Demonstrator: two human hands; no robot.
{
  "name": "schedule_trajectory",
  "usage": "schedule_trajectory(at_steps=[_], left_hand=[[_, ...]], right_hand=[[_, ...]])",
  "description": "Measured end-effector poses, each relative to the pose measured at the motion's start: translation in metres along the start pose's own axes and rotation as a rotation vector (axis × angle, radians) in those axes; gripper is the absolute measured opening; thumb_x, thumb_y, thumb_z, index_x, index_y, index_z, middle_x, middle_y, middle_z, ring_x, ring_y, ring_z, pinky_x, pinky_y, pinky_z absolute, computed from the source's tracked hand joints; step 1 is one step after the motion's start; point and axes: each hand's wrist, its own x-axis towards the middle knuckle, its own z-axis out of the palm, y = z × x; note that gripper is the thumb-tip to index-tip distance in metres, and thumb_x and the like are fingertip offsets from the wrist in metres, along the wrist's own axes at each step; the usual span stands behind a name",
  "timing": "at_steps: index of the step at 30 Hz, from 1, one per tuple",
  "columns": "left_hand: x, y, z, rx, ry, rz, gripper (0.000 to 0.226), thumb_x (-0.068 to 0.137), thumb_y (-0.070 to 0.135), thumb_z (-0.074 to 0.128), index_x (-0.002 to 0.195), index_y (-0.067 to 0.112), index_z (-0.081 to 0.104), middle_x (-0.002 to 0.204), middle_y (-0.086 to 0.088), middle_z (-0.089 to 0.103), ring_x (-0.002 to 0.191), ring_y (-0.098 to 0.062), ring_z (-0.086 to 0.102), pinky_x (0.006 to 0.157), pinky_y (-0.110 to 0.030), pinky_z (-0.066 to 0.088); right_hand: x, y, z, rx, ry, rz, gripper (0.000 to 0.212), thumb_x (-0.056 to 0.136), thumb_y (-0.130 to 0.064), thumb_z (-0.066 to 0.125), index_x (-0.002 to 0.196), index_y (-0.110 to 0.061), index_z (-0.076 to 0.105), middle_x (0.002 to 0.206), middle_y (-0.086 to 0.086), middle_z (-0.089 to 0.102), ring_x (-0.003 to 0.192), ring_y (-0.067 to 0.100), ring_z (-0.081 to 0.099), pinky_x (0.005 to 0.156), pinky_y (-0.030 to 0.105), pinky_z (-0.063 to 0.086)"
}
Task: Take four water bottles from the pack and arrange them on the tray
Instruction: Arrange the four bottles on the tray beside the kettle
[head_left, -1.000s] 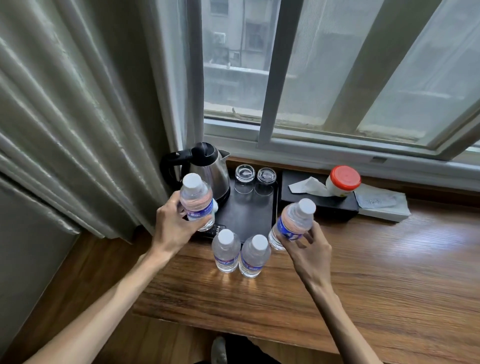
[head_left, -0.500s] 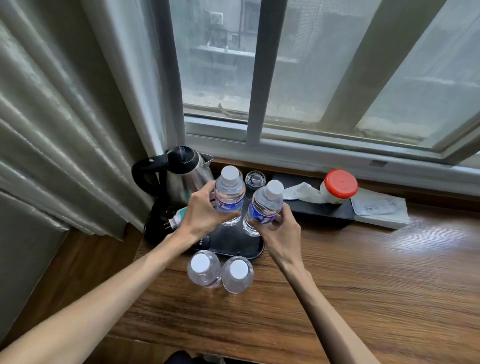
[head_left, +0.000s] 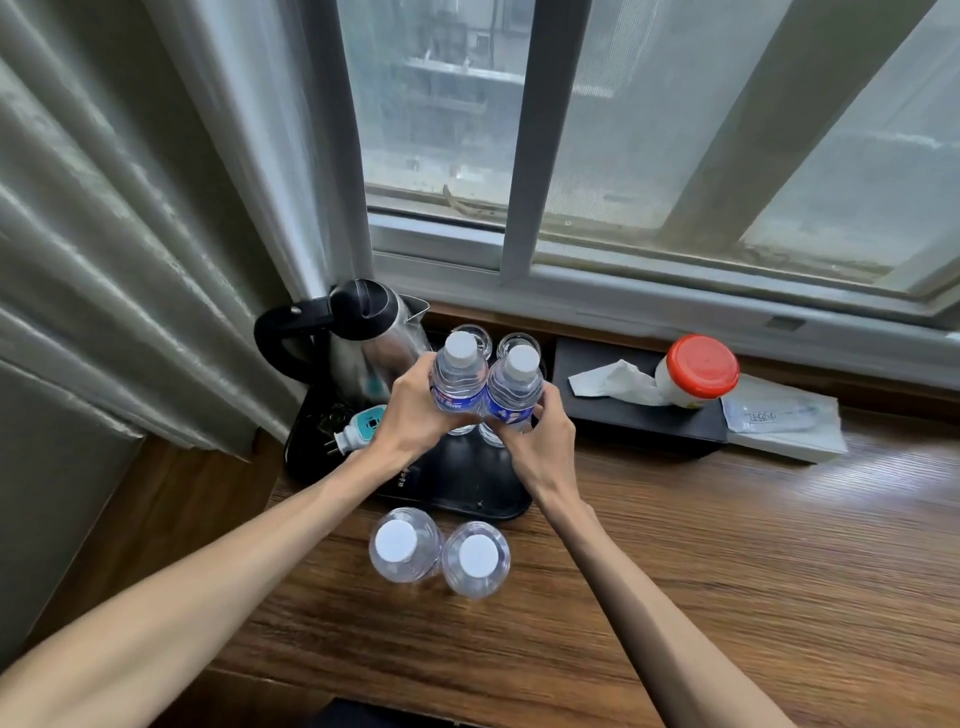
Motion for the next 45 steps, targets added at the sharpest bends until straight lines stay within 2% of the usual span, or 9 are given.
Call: schedule_trajectory(at_steps=[11, 14, 18, 24, 28, 32, 36, 42, 45], left_hand=[[0.018, -0.002, 0.005, 0.021, 0.023, 0.019, 0.078, 0.052, 0.041, 0.095, 0.117, 0.016, 0.059, 0.112, -0.002, 0.070, 0.102, -0.017, 0.067, 0.088, -0.040, 0.056], [0.018, -0.004, 0.006, 0.008, 0.020, 0.012, 0.081, 0.053, 0.048, 0.093, 0.118, 0.016, 0.058, 0.112, -0.001, 0.070, 0.103, -0.016, 0.067, 0.089, -0.041, 0.056], [0.014, -0.003, 0.008, -0.011, 0.015, 0.006, 0.082, 0.054, 0.050, 0.091, 0.121, 0.017, 0.057, 0.114, 0.000, 0.069, 0.104, -0.012, 0.066, 0.089, -0.035, 0.056], [0.009, 0.001, 0.009, -0.015, 0.015, -0.035, 0.087, 0.051, 0.051, 0.091, 0.123, 0.018, 0.055, 0.116, 0.001, 0.068, 0.106, -0.015, 0.065, 0.088, -0.032, 0.053], [0.004, 0.004, 0.007, 0.012, 0.010, -0.028, 0.094, 0.047, 0.061, 0.086, 0.124, 0.021, 0.052, 0.119, 0.005, 0.065, 0.109, -0.014, 0.063, 0.090, -0.035, 0.052], [-0.002, -0.004, -0.002, 0.018, -0.045, 0.030, 0.089, 0.058, 0.046, 0.087, 0.134, 0.034, 0.043, 0.130, 0.005, 0.062, 0.122, -0.012, 0.060, 0.102, -0.044, 0.051], [-0.016, -0.010, -0.013, 0.044, -0.031, 0.049, 0.100, 0.067, 0.018, 0.088, 0.150, 0.014, 0.033, 0.146, -0.008, 0.049, 0.129, -0.018, 0.054, 0.108, -0.040, 0.047], [-0.065, -0.018, -0.050, 0.091, 0.110, 0.086, 0.051, 0.085, -0.004, 0.066, 0.133, 0.008, 0.056, 0.130, -0.006, 0.060, 0.115, -0.016, 0.062, 0.096, -0.034, 0.055], [-0.096, -0.026, -0.065, 0.079, 0.084, 0.114, 0.051, 0.085, -0.015, 0.054, 0.128, 0.012, 0.061, 0.125, -0.005, 0.062, 0.112, -0.017, 0.065, 0.089, -0.020, 0.055]], right_hand=[[0.015, -0.003, 0.010, 0.004, 0.039, -0.014, 0.058, 0.071, -0.028, 0.088, 0.118, -0.023, 0.053, 0.106, -0.015, 0.065, 0.091, -0.019, 0.060, 0.081, 0.011, 0.049], [0.015, -0.003, 0.010, -0.006, 0.042, -0.033, 0.059, 0.072, -0.032, 0.087, 0.118, -0.030, 0.050, 0.110, -0.012, 0.066, 0.095, -0.008, 0.063, 0.084, 0.014, 0.050], [0.015, 0.000, 0.011, 0.000, 0.050, -0.041, 0.061, 0.074, -0.030, 0.086, 0.124, -0.021, 0.053, 0.117, -0.005, 0.069, 0.104, 0.005, 0.066, 0.090, 0.026, 0.054], [0.010, -0.004, 0.009, 0.042, 0.020, -0.036, 0.071, 0.074, -0.032, 0.085, 0.134, -0.021, 0.048, 0.123, -0.008, 0.066, 0.111, 0.002, 0.063, 0.096, 0.025, 0.051], [0.008, -0.006, 0.004, 0.057, -0.009, -0.024, 0.077, 0.072, -0.031, 0.087, 0.137, -0.021, 0.046, 0.124, -0.015, 0.063, 0.108, -0.013, 0.058, 0.097, 0.020, 0.049], [0.000, -0.008, -0.005, 0.046, 0.001, 0.008, 0.083, 0.075, -0.024, 0.086, 0.144, -0.016, 0.041, 0.138, -0.003, 0.057, 0.118, -0.005, 0.054, 0.106, 0.029, 0.046], [-0.016, -0.008, -0.020, 0.024, 0.042, 0.034, 0.089, 0.076, -0.026, 0.085, 0.149, -0.012, 0.037, 0.149, 0.007, 0.047, 0.135, 0.017, 0.047, 0.109, 0.038, 0.044], [-0.063, 0.002, -0.045, 0.033, 0.071, 0.011, 0.052, 0.081, -0.006, 0.073, 0.129, -0.021, 0.060, 0.128, -0.007, 0.063, 0.111, 0.009, 0.062, 0.088, 0.016, 0.052], [-0.095, 0.009, -0.051, 0.060, 0.001, -0.004, 0.061, 0.074, 0.011, 0.055, 0.120, -0.026, 0.064, 0.118, -0.007, 0.068, 0.108, 0.011, 0.066, 0.088, 0.017, 0.054]])
